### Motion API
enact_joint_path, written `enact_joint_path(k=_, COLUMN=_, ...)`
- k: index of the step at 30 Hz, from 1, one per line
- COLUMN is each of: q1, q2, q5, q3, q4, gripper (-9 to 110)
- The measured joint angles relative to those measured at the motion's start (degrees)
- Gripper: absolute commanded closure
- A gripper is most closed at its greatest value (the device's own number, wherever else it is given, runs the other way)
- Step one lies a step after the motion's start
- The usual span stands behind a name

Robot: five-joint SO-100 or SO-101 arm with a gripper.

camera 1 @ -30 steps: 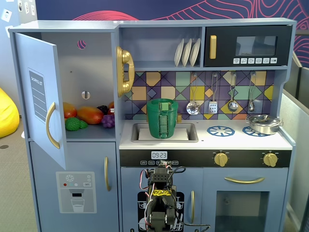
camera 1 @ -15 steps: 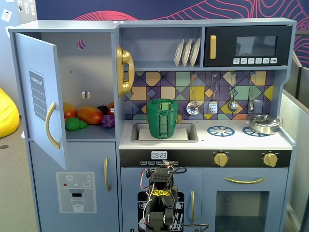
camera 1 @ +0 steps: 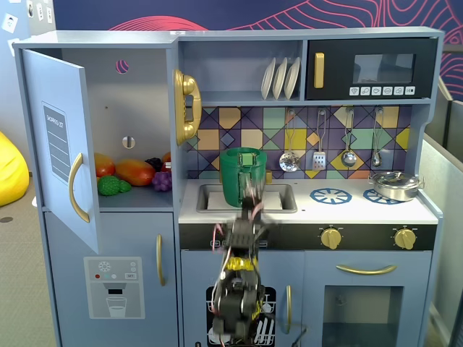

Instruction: Take off the lid from the green recipient and place it on the counter

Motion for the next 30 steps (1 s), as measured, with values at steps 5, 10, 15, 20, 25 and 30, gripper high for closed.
enact_joint_path(k=5, q1=-0.88, q2=-8.26, q5=-2.02, q3=-12.22, q4=-11.07, gripper=66)
enact_joint_path(k=10, q1=-2.9, q2=-13.36, q5=-3.69, q3=-18.46, q4=-16.44, gripper=67)
enact_joint_path(k=15, q1=-3.34, q2=-17.49, q5=-5.01, q3=-22.32, q4=-18.9, gripper=67)
enact_joint_path(k=20, q1=-3.25, q2=-21.8, q5=-5.1, q3=-25.31, q4=-20.65, gripper=66)
enact_joint_path(k=25, q1=-3.16, q2=-25.93, q5=-5.63, q3=-27.77, q4=-21.01, gripper=66)
enact_joint_path(k=30, q1=-3.25, q2=-29.79, q5=-5.71, q3=-30.32, q4=-21.01, gripper=66)
